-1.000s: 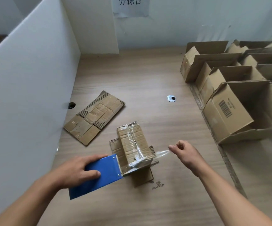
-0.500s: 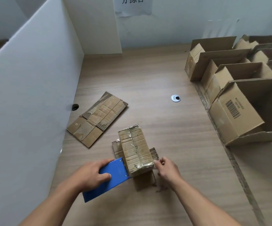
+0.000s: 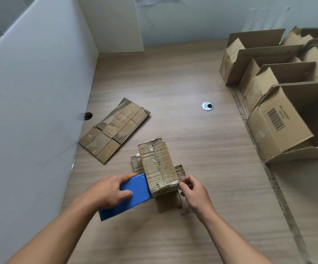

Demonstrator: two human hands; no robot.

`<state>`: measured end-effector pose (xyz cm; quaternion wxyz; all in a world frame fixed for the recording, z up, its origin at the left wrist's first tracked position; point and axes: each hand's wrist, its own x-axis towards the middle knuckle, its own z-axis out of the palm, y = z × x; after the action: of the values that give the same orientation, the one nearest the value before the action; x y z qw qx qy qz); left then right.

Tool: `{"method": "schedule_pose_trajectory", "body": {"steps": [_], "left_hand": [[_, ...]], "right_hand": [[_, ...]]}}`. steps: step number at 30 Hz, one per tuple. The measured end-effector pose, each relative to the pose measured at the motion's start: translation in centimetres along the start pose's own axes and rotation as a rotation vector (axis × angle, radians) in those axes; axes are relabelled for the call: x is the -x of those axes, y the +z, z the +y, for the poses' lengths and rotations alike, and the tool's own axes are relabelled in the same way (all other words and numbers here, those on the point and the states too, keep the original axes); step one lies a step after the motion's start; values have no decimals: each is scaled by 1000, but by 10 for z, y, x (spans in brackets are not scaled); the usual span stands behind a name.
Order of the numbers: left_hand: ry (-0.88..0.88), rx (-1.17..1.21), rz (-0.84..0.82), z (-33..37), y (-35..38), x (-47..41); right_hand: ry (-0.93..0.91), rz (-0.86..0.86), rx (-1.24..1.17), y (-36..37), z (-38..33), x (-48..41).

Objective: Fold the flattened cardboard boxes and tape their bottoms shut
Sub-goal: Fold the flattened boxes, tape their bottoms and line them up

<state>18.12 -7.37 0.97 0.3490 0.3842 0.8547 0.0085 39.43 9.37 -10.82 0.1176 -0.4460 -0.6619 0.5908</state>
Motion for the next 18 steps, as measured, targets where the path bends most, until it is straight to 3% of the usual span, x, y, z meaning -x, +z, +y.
{"method": "schedule_pose_trajectory", "body": {"steps": [7, 13, 18], "left_hand": [[1, -20, -10, 2, -3, -2], [-1, -45, -6, 5, -5, -1], [-5, -39, -19, 4, -6, -2]], "right_hand": [[-43, -138, -69, -11, -1, 4], [-132, -210, 149, -18, -6, -6], [-70, -267, 50, -15, -11, -4]]}}
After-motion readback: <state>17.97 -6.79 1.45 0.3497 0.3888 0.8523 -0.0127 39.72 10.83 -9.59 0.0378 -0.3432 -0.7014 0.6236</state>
